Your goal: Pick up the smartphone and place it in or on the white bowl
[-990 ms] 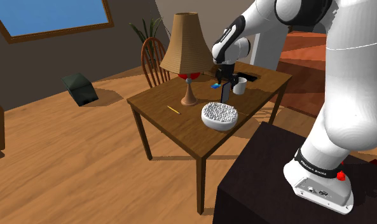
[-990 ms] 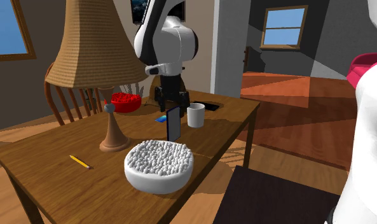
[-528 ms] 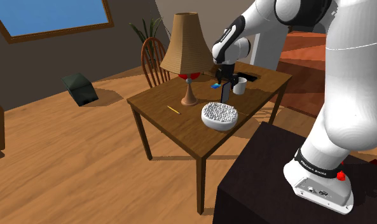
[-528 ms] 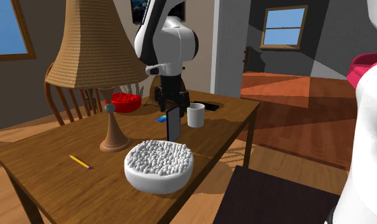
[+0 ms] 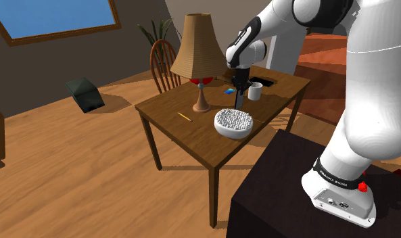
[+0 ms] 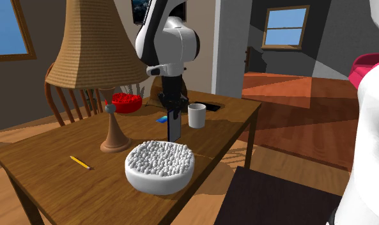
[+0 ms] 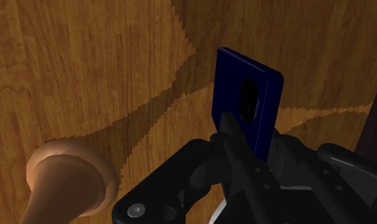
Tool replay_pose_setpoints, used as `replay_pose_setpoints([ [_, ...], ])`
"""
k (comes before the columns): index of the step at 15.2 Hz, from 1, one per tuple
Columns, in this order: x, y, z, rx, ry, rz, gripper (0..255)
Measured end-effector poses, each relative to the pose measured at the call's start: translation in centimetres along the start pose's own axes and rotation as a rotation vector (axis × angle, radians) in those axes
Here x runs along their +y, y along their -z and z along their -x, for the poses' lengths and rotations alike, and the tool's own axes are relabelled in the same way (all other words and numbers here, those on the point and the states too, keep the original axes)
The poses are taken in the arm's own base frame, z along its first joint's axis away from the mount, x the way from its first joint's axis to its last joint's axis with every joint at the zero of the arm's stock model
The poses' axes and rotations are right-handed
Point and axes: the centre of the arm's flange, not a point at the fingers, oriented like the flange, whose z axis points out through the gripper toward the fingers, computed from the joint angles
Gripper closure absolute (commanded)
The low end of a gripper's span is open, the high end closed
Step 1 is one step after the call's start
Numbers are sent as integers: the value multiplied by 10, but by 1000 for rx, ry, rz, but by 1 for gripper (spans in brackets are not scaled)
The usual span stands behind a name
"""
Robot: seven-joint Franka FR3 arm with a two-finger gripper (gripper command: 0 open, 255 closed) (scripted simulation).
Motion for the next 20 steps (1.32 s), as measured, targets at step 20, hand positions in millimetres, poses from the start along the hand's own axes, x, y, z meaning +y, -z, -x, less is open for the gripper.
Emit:
replay_pose_setpoints([
  [20, 5, 87, 2, 2, 2, -7, 255],
])
